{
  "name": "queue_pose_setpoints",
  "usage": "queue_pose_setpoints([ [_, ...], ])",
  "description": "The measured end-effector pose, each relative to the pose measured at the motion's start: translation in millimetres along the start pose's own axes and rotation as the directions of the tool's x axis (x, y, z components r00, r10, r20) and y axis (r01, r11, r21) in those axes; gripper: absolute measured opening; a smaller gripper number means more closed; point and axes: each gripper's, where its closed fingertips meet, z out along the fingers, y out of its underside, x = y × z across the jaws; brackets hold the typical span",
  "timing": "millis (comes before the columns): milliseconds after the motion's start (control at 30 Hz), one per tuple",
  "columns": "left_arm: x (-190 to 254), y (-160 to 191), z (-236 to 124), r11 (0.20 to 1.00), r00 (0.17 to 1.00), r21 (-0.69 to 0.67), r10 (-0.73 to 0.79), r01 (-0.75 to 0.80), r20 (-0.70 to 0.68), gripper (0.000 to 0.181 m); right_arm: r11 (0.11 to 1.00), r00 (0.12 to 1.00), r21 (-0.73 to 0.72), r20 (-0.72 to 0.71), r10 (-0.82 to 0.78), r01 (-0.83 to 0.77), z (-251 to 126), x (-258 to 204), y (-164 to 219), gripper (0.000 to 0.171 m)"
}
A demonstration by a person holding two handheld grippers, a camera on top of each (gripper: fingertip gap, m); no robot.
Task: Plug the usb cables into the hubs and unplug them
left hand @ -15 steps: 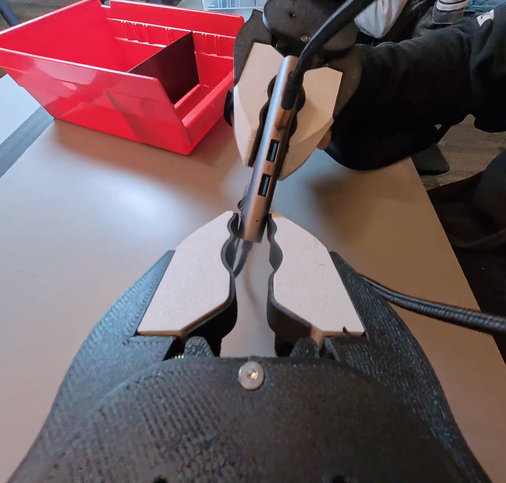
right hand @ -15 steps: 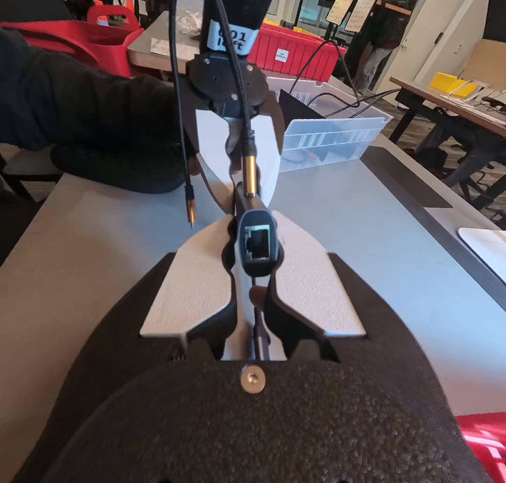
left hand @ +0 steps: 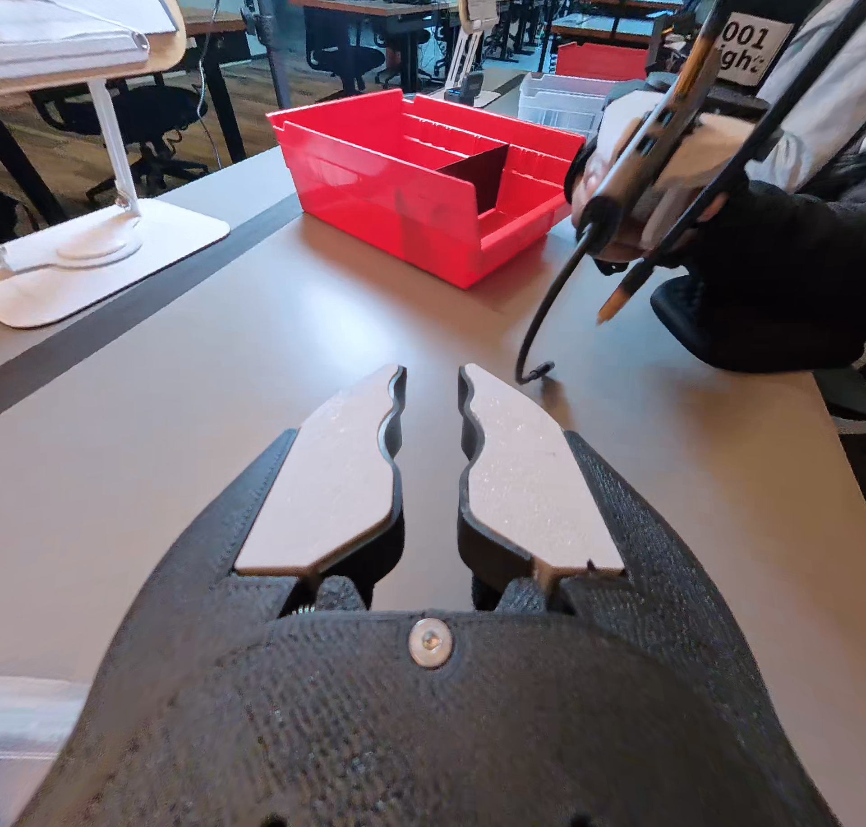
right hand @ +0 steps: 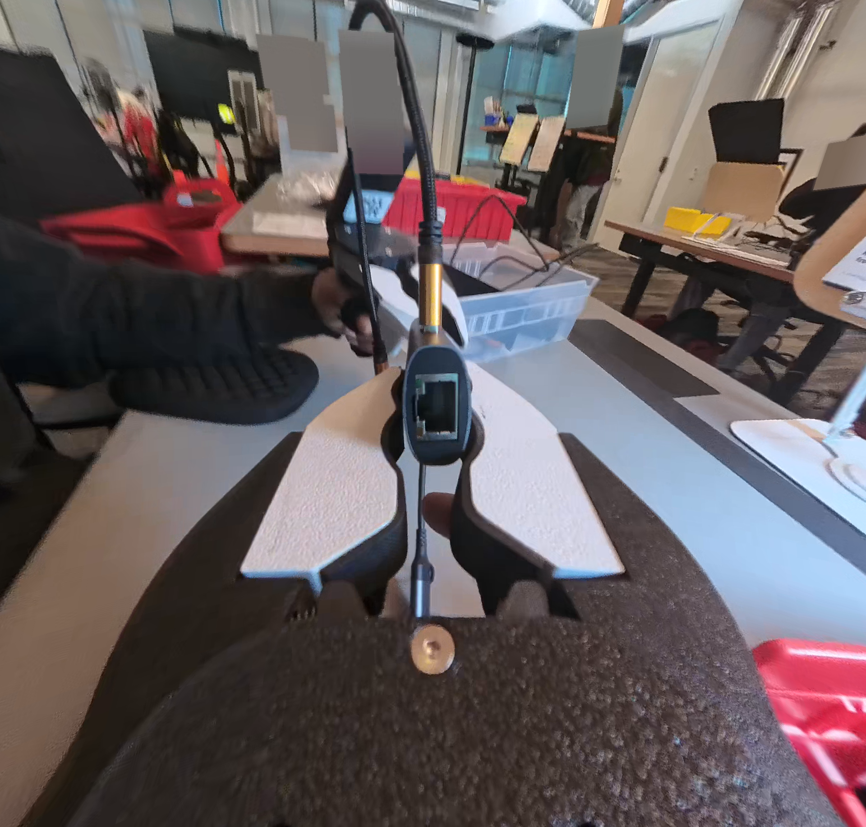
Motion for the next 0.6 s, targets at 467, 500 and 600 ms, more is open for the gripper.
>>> queue_pose_setpoints([
  [467,50,-14,19,0.996,0.982,0.09,0.03,-0.014,-0.184,0.028,0.946,0.958,0.196,0.18,0.225,-0.259,-7,-11,-25,0.017],
  [500,54,-16,16,0.994,0.976,0.111,0.021,0.004,-0.218,0.029,0.94,0.954,0.207,0.186,0.234,-0.271,-8,-11,-27,0.017],
  [600,72,-32,2,0.97,0.911,0.201,-0.043,0.136,-0.411,0.029,0.913,0.935,0.241,0.224,0.276,-0.328,-11,-10,-31,0.017],
])
